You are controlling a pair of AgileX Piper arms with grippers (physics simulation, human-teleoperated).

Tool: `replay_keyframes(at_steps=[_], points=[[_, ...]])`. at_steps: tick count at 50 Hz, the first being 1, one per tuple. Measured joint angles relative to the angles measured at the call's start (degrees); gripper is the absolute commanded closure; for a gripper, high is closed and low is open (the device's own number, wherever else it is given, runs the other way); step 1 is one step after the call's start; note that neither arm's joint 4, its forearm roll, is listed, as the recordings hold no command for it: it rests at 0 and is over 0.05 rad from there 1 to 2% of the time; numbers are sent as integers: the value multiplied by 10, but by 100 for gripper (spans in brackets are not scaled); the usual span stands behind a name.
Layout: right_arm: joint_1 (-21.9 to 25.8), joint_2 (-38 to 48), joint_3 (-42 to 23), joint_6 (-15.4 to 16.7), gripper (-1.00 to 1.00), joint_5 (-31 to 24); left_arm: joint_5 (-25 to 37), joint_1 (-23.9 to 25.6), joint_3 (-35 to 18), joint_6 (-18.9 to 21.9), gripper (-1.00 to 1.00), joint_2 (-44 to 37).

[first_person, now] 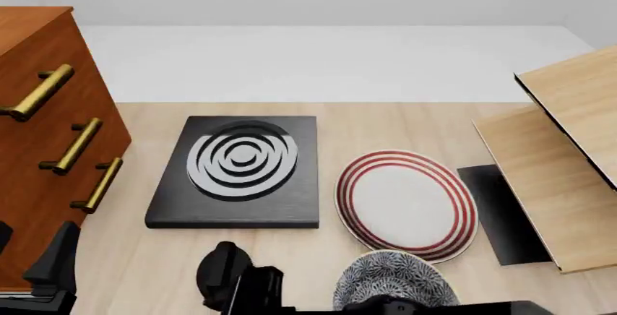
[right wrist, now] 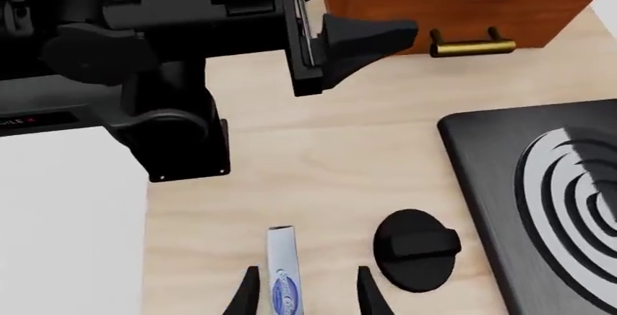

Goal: Pick up the cream cheese and put it in the bowl.

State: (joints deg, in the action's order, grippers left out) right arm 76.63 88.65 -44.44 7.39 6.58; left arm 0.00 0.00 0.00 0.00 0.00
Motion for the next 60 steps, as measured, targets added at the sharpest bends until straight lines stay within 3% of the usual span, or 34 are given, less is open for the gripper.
replay_keyframes(at_steps=[60], points=[[31,186,-45,-53,-100,81,0,0,0,0,-100,0]])
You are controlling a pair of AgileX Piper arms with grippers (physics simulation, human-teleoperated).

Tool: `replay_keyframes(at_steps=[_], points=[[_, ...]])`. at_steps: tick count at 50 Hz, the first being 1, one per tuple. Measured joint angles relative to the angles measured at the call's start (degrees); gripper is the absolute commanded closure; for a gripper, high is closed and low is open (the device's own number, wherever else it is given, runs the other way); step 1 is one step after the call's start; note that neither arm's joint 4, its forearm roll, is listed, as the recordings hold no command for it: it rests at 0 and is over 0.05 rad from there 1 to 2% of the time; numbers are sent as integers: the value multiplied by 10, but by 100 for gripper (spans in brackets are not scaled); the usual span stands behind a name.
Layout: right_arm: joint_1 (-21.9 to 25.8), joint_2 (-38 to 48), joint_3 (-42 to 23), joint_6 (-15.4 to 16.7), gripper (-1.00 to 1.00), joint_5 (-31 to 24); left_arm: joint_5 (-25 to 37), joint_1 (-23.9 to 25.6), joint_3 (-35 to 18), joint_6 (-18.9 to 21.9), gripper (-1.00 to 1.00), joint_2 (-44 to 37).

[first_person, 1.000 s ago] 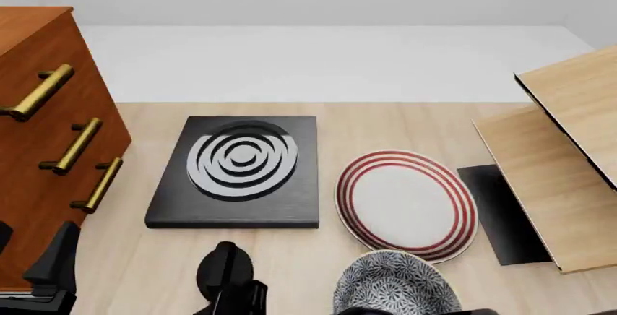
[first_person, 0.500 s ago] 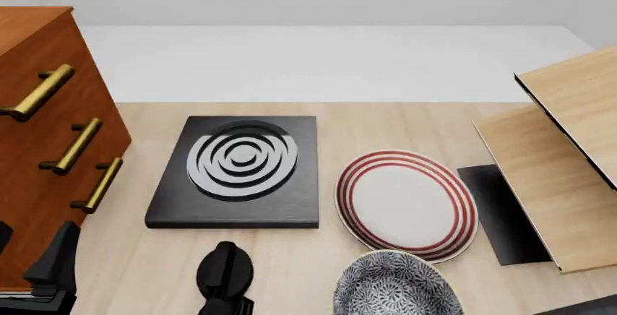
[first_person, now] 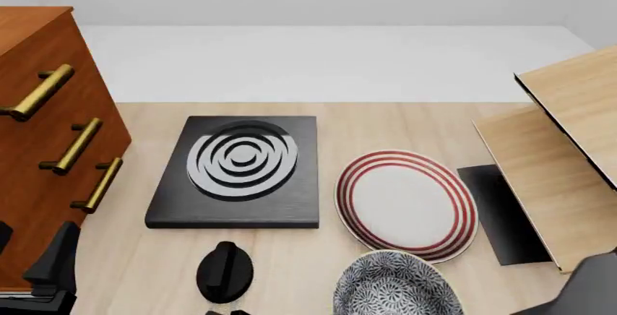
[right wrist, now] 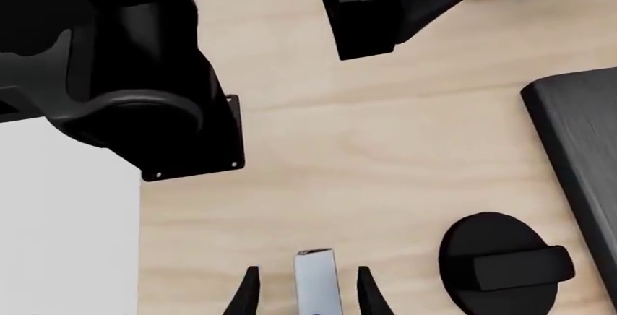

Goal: Pick up the cream cheese and put it in the bowl.

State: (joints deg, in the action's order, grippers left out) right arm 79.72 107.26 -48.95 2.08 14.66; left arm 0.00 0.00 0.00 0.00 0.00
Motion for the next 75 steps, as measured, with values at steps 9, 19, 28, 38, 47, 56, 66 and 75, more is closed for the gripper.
replay_keyframes(at_steps=[9,19,28,38,47,56,66,75], points=[[-1,6,2,-3,-100,5,0,0,0,0,-100,0],[-4,8,4,-2,100,11,0,0,0,0,-100,0],[-5,-9,7,7,100,0,0,0,0,0,-100,0],[-9,-67,20,24,100,-25,0,0,0,0,-100,0],[-29,-145,51,35,100,-37,0,0,0,0,-100,0],[-63,-233,92,37,100,-42,0,0,0,0,-100,0],[-102,-320,136,35,100,-45,0,0,0,0,-100,0],[-136,-392,174,29,100,-47,0,0,0,0,-100,0]])
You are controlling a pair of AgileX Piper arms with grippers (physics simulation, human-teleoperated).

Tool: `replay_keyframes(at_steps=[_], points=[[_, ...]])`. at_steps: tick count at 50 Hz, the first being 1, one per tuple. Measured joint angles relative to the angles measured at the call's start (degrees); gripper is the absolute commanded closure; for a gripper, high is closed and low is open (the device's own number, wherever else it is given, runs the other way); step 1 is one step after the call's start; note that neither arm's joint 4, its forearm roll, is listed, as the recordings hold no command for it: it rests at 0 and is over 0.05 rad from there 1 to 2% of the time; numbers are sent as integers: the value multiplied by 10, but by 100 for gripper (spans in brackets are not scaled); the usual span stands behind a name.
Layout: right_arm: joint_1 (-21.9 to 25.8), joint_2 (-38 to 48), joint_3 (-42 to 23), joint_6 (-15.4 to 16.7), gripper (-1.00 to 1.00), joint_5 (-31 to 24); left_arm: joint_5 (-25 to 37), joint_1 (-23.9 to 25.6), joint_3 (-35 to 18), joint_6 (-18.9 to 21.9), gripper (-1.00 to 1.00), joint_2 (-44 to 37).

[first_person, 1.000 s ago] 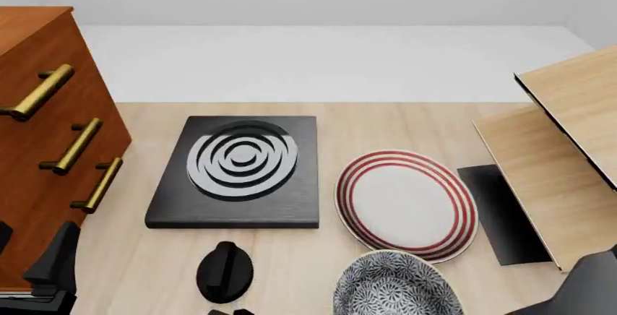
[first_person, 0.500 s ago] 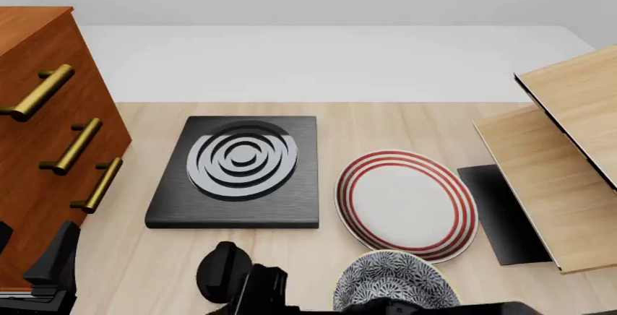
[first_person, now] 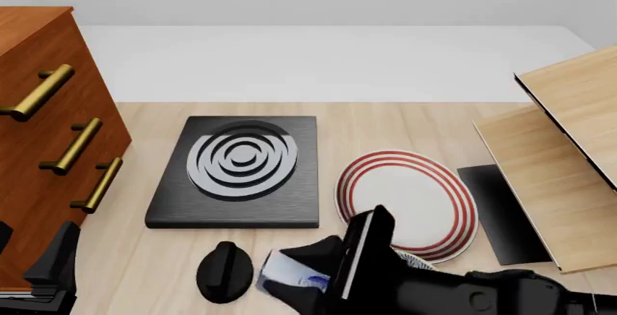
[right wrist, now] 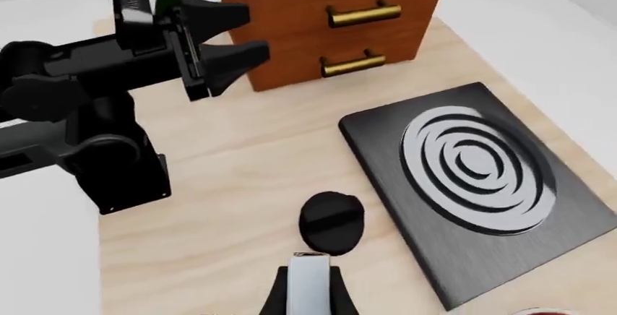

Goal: Pick up the cream cheese and put it in the bowl.

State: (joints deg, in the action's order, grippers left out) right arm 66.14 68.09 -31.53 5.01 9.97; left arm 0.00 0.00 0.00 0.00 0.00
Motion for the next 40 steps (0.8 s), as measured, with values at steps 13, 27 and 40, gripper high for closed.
replay_keyframes(at_steps=[13,27,40], points=[[-44,-87,45,-4,100,-10,0,0,0,0,-100,0],[-85,-146,88,-12,100,-13,0,0,0,0,-100,0],[-118,-168,131,-23,100,6,0,0,0,0,-100,0]])
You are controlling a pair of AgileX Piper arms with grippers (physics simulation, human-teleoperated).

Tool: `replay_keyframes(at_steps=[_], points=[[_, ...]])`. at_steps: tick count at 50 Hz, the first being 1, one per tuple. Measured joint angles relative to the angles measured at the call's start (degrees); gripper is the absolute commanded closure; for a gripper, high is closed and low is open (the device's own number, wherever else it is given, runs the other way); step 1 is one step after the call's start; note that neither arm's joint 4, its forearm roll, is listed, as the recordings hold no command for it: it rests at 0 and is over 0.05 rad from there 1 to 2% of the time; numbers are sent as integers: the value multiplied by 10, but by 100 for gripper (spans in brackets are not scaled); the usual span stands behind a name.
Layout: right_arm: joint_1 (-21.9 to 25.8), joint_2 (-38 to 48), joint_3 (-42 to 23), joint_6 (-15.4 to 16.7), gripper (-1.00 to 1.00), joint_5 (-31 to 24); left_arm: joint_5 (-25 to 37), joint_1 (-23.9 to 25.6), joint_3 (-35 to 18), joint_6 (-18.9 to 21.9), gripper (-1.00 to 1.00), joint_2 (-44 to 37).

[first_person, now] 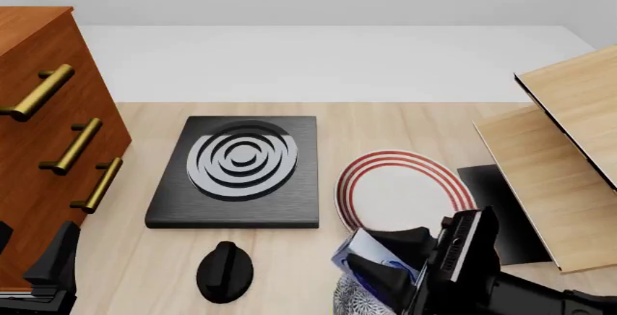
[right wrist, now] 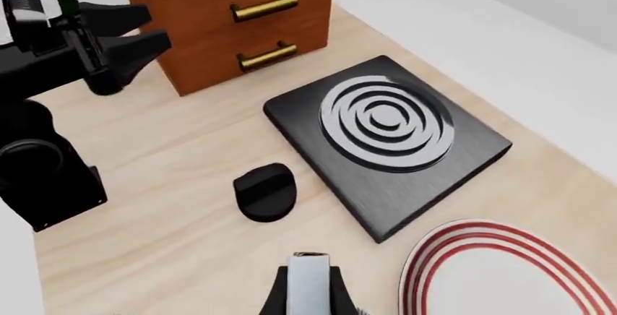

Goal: Pick up the cream cheese and put it in the bowl.

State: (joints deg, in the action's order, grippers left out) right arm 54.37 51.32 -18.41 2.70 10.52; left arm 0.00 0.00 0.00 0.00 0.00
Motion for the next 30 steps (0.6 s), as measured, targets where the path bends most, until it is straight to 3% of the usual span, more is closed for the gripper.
replay_keyframes(at_steps=[30], points=[[-40,24,83,-33,100,93,0,0,0,0,-100,0]])
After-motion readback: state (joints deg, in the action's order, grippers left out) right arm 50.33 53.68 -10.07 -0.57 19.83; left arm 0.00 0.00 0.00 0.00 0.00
